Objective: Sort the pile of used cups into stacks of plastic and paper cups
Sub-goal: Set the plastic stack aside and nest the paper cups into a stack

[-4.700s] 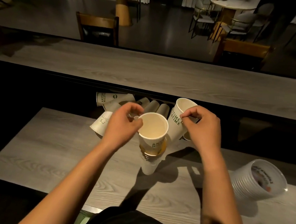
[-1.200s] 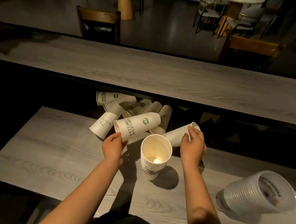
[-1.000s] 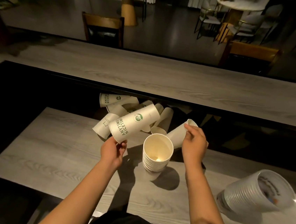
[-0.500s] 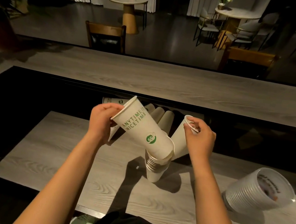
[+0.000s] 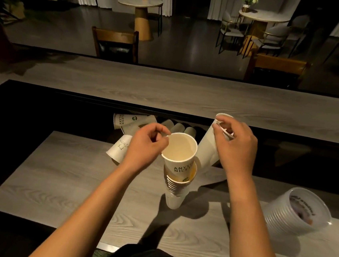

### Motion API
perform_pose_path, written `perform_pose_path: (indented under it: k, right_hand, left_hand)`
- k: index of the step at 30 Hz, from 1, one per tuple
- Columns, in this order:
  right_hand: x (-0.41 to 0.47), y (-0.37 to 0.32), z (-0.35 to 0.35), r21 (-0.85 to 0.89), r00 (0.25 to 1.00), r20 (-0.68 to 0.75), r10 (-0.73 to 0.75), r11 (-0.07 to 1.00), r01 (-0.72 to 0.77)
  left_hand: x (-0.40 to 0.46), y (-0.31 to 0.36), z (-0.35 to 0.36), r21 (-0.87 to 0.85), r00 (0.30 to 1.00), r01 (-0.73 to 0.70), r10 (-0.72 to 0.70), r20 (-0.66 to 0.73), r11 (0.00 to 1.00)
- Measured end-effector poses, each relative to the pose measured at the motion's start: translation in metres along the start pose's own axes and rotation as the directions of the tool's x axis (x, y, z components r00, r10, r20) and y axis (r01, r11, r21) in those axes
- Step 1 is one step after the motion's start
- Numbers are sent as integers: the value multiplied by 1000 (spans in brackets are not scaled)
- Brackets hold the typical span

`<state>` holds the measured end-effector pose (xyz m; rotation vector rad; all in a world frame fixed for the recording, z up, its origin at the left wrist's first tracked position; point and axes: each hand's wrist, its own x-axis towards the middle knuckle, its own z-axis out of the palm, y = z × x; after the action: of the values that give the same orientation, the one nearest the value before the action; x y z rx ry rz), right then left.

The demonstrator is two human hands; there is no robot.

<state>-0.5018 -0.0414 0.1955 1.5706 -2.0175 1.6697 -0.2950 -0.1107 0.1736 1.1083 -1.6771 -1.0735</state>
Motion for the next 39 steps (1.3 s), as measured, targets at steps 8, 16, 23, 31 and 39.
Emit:
perform_pose_path:
  k: [8, 16, 23, 31, 39]
  right_hand:
    - [14, -25, -23, 72, 988, -137, -70, 994, 80]
    - [18, -46, -33, 192, 987, -130, -92, 975, 116]
    - [3, -45, -19, 221, 972, 59, -225, 953, 207]
    - [-7, -43, 0, 143, 726, 671, -149, 987, 71]
    - [-25, -23, 21, -31, 393, 918, 56, 997, -69]
  left_hand:
    - [-17, -43, 29, 139, 995, 93, -98, 32, 986]
    - [-19, -47, 35, 23, 992, 117, -116, -45, 993]
    - [-27, -52, 37, -222, 931, 334, -358, -77, 916]
    - [-26, -55, 33, -339, 909, 375, -413, -48, 863]
    - [-24, -70, 32, -363, 894, 397, -444, -55, 843]
